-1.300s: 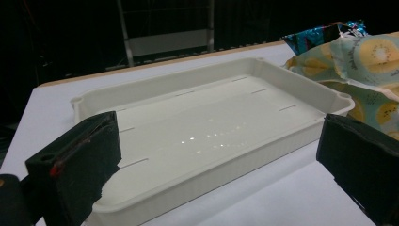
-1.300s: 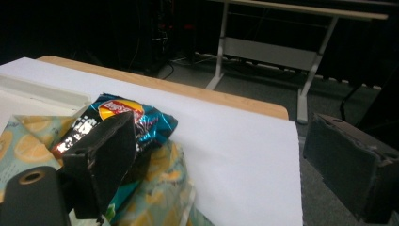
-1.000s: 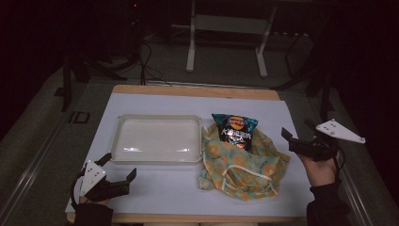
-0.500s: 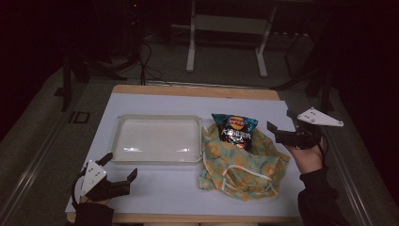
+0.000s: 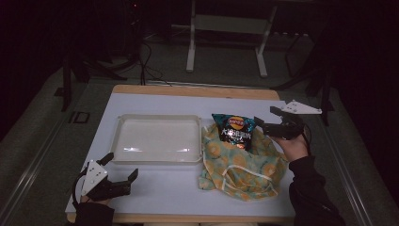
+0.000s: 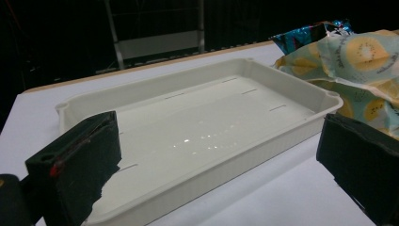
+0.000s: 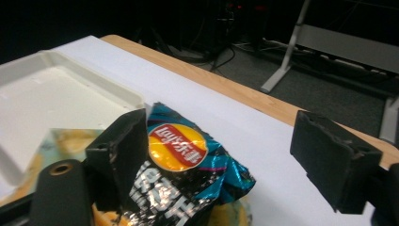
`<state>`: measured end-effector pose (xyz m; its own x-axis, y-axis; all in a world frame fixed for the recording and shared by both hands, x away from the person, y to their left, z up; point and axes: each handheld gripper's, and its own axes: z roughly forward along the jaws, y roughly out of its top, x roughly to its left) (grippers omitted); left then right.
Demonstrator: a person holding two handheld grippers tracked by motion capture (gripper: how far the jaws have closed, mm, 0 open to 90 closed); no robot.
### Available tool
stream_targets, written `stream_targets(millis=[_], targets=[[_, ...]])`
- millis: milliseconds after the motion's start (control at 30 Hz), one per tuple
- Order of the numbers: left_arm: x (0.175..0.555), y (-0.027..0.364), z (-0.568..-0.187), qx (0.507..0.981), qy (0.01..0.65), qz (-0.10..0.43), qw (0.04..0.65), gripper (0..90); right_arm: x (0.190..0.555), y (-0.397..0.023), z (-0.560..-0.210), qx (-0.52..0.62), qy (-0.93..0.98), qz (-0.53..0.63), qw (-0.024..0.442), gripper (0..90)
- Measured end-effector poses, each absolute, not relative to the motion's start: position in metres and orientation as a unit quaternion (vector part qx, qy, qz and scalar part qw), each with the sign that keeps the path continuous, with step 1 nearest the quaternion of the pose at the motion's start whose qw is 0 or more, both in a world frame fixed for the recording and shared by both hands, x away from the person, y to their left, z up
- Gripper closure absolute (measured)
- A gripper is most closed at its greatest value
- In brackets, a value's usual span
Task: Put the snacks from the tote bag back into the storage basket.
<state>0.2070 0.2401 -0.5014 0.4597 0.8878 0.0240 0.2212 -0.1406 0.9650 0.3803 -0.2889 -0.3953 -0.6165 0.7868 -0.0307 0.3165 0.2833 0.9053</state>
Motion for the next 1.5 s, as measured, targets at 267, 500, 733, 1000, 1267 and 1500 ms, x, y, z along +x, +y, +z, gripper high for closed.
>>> stream_targets(millis=[267, 500, 733, 1000, 1267, 1500], targets=[[0.207, 0.24, -0.502, 0.686, 0.403, 0.32, 0.515, 0.9, 0.402, -0.286, -0.411, 0.367, 0.77, 0.475, 0.217, 25.3], [0.208, 0.239, -0.502, 0.688, 0.4, 0.318, 0.514, 0.9, 0.419, -0.286, -0.427, 0.379, 0.776, 0.46, 0.205, 30.1], [0.208, 0.239, -0.503, 0.689, 0.4, 0.317, 0.514, 0.8, 0.434, -0.286, -0.438, 0.388, 0.781, 0.452, 0.188, 32.7], [0.208, 0.239, -0.503, 0.692, 0.399, 0.317, 0.512, 0.9, 0.446, -0.286, -0.454, 0.399, 0.788, 0.438, 0.171, 32.6], [0.208, 0.239, -0.503, 0.691, 0.4, 0.316, 0.513, 0.9, 0.446, -0.287, -0.471, 0.402, 0.795, 0.429, 0.15, 32.0], [0.208, 0.239, -0.503, 0.692, 0.4, 0.316, 0.512, 0.9, 0.447, -0.288, -0.477, 0.4, 0.802, 0.424, 0.131, 32.9]])
